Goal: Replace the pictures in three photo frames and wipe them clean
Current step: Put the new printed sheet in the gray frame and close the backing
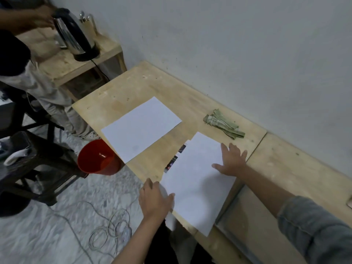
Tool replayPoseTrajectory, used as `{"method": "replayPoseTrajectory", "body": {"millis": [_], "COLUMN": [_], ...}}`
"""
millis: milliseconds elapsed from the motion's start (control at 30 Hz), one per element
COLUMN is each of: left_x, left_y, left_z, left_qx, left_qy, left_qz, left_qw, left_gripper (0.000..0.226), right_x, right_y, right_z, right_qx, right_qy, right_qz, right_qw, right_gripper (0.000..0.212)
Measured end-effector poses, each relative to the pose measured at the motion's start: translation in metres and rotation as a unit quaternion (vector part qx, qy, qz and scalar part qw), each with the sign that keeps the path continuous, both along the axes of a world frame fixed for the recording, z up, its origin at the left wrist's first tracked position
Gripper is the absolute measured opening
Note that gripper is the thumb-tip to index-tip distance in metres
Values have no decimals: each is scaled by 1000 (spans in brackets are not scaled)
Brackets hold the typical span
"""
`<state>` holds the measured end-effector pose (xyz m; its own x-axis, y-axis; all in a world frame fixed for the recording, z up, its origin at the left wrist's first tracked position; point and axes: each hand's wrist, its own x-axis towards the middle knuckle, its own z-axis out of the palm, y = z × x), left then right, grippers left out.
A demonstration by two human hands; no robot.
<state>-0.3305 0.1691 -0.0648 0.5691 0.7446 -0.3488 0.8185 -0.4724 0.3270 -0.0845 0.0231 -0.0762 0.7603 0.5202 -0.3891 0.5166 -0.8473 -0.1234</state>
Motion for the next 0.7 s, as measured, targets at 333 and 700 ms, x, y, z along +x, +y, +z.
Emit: {"method": "replayPoseTrajectory", "body": {"millis": [333, 700], "left_x": [3, 16], "left_y": [-11, 8], "left_z": [-9, 24], "left_qx": [42, -95], "left_qy": [-48, -377], "left_qz": [49, 112], "left_qw": [997, 914], "left_gripper": [46, 20], "right_x": [9, 19], "right_y": [-2, 4], "right_z": [4, 12], "right_qx": [20, 87], "right_qy": [14, 96], "right_qz": [-15, -124], "right_qw": [1000, 984], "right_gripper": [98, 113]}}
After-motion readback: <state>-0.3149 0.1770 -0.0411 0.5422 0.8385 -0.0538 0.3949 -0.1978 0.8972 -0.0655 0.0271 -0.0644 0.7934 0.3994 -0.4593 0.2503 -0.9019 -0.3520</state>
